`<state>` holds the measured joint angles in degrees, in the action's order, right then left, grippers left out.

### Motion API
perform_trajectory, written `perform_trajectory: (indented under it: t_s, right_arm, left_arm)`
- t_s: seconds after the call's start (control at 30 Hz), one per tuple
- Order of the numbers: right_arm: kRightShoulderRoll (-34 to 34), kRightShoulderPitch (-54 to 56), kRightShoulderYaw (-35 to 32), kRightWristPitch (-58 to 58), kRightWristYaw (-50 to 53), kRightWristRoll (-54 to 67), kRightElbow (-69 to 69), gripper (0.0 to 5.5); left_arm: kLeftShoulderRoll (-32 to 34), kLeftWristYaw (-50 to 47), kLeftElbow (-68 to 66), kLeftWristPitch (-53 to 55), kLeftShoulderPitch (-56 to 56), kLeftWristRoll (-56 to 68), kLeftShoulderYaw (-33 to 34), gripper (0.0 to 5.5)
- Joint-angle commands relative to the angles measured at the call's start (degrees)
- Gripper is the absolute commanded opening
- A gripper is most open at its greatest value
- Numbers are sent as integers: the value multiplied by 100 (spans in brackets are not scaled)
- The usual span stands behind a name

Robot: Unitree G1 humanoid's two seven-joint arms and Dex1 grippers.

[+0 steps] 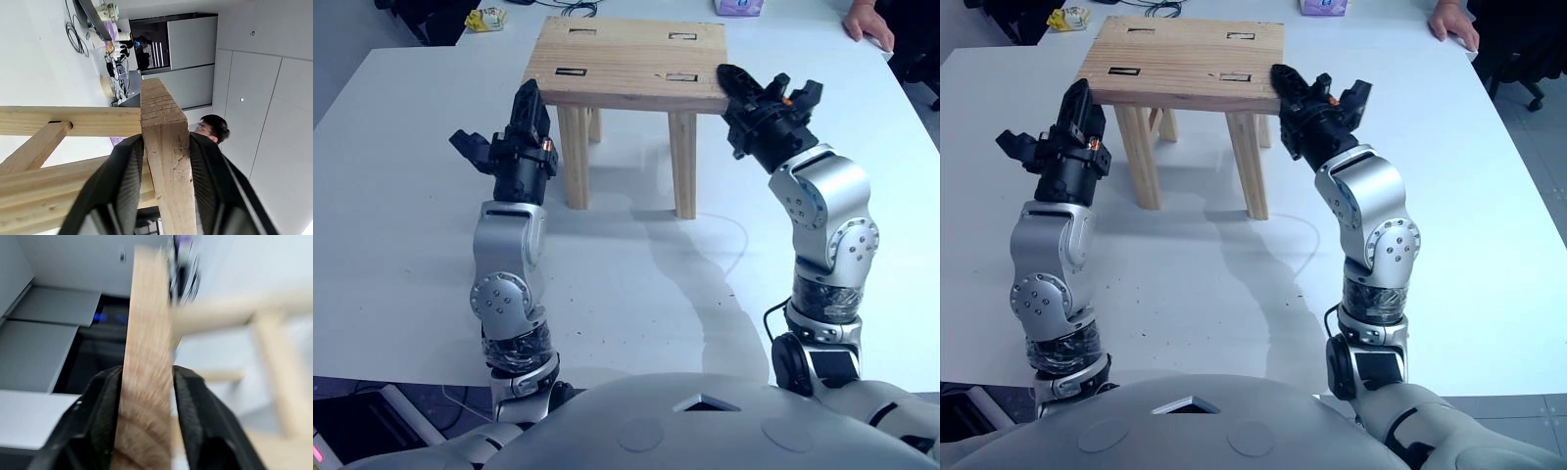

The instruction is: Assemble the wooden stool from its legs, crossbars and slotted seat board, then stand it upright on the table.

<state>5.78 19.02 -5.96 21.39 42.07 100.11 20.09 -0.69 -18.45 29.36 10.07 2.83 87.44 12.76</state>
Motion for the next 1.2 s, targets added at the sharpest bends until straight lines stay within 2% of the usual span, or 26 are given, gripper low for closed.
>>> perform_trajectory:
  t_s: [0.03, 0.13, 0.33, 0.53, 0.67, 0.73, 0.87, 0.97, 1.03, 1.1, 1.2]
  right_arm:
    - [90, -460, -177, 88, 125, -280, -80, 269]
    - [185, -574, -314, 229, -43, -5, 41, 323]
    - [299, -721, -475, 409, -569, 300, 385, 326]
    - [373, -890, -448, 479, -1169, 19, 602, 326]
    - [267, -988, -306, 425, -1357, -225, 800, 383]
    - [523, -1098, -254, 584, -1573, -570, 879, 418]
    - [1641, -1717, -122, 643, -3243, -2737, 871, 418]
    - [2004, -2190, -376, 306, -4562, -3413, 614, 418]
    - [2266, -2661, -283, 20, -5510, -4040, 529, 418]
    - [2404, -3006, 152, -431, -5904, -5103, 277, 418]
    - [1951, -3215, 750, -940, -5578, -6306, -19, 418]
  left_arm:
    - [52, 200, 307, -104, -111, 47, 304, 244]
    - [143, 258, 436, -80, -299, 177, 509, 284]
    - [287, 584, 267, 91, -858, 134, 728, 284]
    - [285, 824, -1, 134, -1052, -132, 773, 284]
    - [354, 905, -139, 203, -957, -228, 789, 284]
    - [482, 994, -168, 287, -1007, -409, 807, 284]
    - [1206, 1323, -561, 435, -1277, -2164, 603, 284]
    - [1679, 1395, -993, 289, -1340, -3518, 554, 284]
    - [2051, 1392, -1300, 14, -1330, -4884, 267, 284]
    - [2266, 1237, -1712, -243, -1247, -6066, -32, 284]
    - [2185, 1129, -2100, -534, -1179, -6987, -303, 284]
